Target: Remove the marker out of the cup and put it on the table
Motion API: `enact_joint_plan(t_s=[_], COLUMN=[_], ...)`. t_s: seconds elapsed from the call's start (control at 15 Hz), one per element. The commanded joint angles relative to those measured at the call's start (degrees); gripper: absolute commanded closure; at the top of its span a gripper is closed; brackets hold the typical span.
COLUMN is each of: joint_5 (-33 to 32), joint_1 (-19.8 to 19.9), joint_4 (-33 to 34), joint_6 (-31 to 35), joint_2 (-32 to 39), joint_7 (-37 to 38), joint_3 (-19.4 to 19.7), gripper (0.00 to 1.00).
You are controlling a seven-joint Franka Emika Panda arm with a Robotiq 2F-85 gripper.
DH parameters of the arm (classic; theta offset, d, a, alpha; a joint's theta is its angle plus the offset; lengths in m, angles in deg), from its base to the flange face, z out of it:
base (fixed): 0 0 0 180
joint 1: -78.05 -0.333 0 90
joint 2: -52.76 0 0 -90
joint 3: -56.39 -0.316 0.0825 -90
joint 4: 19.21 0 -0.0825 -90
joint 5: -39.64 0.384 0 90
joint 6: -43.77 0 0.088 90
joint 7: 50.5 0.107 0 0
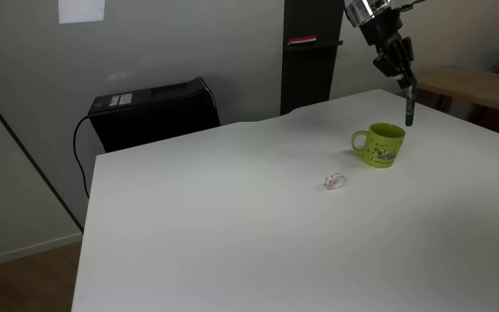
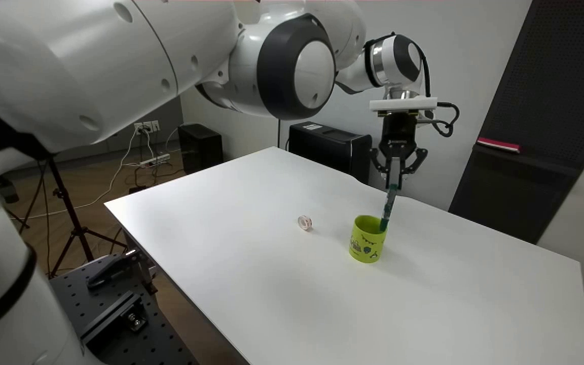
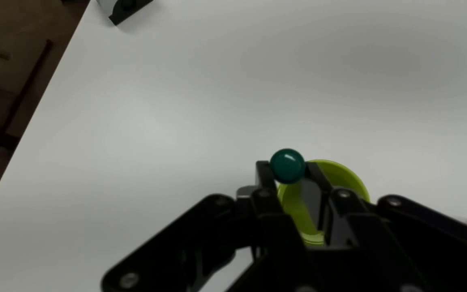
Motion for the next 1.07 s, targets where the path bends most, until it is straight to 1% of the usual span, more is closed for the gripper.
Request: enact_joint_plan(t_s=[0.0, 0.33, 0.6, 0.8, 1.0], joint_5=[2.8, 5.9, 7.7, 8.0, 7.8], joint_1=[0.8, -0.8, -3.0, -4.8, -6.4], joint_4=[4.3, 4.6, 4.4, 4.3, 4.0], joint_6=[-3.9, -5.1, -4.0, -0.9, 5.6], joint_2=[1.5, 1.2, 1.4, 1.6, 2.1], joint_7=[3.9, 5.5, 6.3, 6.8, 8.6], joint_3=[-0.3, -1.3, -1.9, -2.1, -2.1], gripper=[0.94, 0.94, 0.94, 0.94, 0.94])
